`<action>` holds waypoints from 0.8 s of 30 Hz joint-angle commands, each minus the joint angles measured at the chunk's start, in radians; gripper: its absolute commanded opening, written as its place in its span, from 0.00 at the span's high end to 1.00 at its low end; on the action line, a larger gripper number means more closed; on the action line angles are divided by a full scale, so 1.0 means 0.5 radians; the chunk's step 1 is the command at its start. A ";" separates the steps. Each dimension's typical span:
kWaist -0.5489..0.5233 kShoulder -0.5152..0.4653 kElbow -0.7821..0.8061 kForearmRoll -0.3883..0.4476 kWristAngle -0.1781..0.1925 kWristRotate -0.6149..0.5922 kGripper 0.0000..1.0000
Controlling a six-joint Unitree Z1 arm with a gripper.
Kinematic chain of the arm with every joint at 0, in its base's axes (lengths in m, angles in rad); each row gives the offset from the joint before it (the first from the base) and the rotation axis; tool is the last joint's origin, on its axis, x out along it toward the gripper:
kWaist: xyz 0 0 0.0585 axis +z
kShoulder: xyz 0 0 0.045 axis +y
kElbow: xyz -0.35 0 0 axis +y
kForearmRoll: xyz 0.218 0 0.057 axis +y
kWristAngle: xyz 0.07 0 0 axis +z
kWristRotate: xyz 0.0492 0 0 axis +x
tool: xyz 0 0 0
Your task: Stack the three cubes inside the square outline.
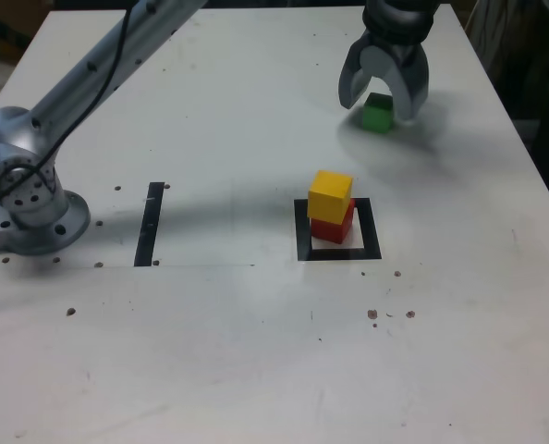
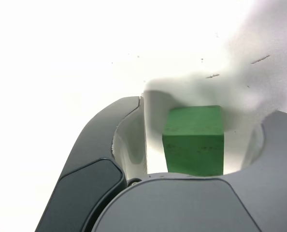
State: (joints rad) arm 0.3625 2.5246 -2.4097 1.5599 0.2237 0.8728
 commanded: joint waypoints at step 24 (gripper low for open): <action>-0.008 0.006 0.013 0.037 -0.087 -0.009 0.72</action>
State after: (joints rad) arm 0.3623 2.5302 -2.4040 1.5689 0.1829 0.8700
